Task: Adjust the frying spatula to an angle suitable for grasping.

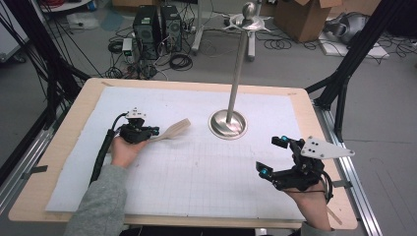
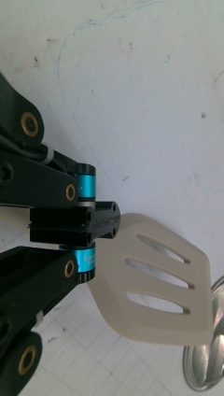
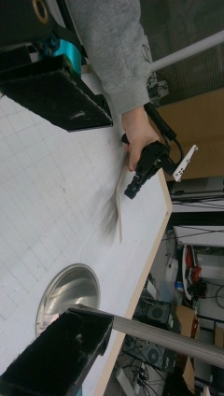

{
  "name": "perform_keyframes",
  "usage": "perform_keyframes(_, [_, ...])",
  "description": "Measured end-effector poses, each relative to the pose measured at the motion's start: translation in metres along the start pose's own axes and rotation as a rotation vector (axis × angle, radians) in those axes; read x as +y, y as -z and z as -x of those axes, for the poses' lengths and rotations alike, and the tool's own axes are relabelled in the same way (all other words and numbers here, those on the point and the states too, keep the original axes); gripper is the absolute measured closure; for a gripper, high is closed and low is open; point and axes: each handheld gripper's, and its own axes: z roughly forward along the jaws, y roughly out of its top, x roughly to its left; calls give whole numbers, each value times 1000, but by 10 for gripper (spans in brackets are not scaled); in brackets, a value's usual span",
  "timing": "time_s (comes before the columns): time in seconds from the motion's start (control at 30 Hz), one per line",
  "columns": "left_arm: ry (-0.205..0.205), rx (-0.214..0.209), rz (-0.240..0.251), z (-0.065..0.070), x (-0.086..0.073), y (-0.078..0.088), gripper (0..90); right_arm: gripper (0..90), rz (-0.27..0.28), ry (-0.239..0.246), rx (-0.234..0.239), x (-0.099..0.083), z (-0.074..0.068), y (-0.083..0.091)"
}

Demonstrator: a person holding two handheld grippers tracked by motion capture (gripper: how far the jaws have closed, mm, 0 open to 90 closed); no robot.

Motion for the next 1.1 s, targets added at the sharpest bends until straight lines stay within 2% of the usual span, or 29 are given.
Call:
perform_keyframes(0.2, [13, 10, -54, -4, -5, -8, 899, 50, -2, -1, -4, -1, 1, 3])
perform_keyframes(0.33, [1, 18, -70, -3, -5, -8, 899, 50, -10, -8, -8, -2, 0, 4])
perform_keyframes(0.4, [21, 10, -64, -3, -5, -8, 899, 50, -10, -6, -10, -2, 0, 4])
perform_keyframes(0.47, [21, 7, -71, -3, -5, -8, 900, 50, -10, -3, -11, -3, -1, 4])
perform_keyframes(0.5, [34, 1, -68, -3, -5, -8, 900, 50, -10, -3, -11, -3, -1, 4])
perform_keyframes(0.73, [50, -51, -77, -4, -6, -6, 900, 50, -16, -1, -14, -4, 0, 3])
perform_keyframes(0.8, [45, -58, -80, -2, -6, -7, 900, 50, -23, -9, -12, -5, 0, 2])
perform_keyframes(0.93, [35, -107, -97, 3, -6, -9, 900, 50, -21, -7, -10, -4, 0, 1])
perform_keyframes(1.0, [15, -90, -100, 8, -6, -9, 900, 50, -21, -5, -10, -4, -1, 0])
perform_keyframes(1.1, [11, -99, -110, 9, -6, -7, 900, 50, -28, -8, -5, -4, -1, -2])
